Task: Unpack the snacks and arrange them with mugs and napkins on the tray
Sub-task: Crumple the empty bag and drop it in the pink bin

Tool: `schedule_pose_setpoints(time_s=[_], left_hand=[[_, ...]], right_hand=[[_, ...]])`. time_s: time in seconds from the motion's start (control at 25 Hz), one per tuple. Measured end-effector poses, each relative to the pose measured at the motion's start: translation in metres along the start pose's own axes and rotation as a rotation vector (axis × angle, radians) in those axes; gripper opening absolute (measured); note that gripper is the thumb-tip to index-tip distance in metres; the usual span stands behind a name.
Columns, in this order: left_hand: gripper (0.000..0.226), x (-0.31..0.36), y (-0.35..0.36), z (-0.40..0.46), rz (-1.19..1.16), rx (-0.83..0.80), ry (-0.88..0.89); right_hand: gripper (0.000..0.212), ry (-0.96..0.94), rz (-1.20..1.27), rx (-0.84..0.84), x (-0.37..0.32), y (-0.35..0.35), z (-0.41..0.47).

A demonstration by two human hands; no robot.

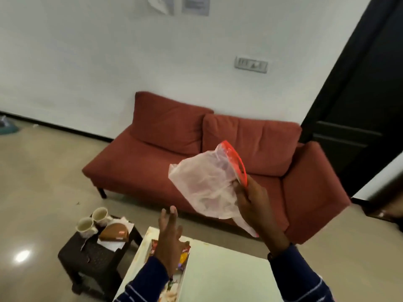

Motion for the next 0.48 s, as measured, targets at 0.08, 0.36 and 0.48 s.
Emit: schedule_pose_setpoints(time_s=[0.08,0.36,0.48], left_hand=[[0.113,0.02,0.053,-0.004,-0.13,-0.173,0.056],[0.126,0.055,0.173,-0.047,-0.296,-0.618,0.059],[0.107,0.05,0.193,-0.063,-0.085,-0.536,0.131]], right_hand=[[0.02,0.131,0.296,-0.221,-0.001,-0.01,0.0],[0.04,0.644,0.87,-0.737,0.002,-0.03,-0.033],[0.035,0.564,0.769,-0.729,-0.001,-0.053,-0.032]])
Point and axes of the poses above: each hand's wrist, its own z-axis towards the middle knuckle, its own y-axis out of the palm, x = y × z, the point moved 8 cm from there along z, towards the middle knuckle, and after that the axes turned 3 degrees about y, right-handed, at the moved point
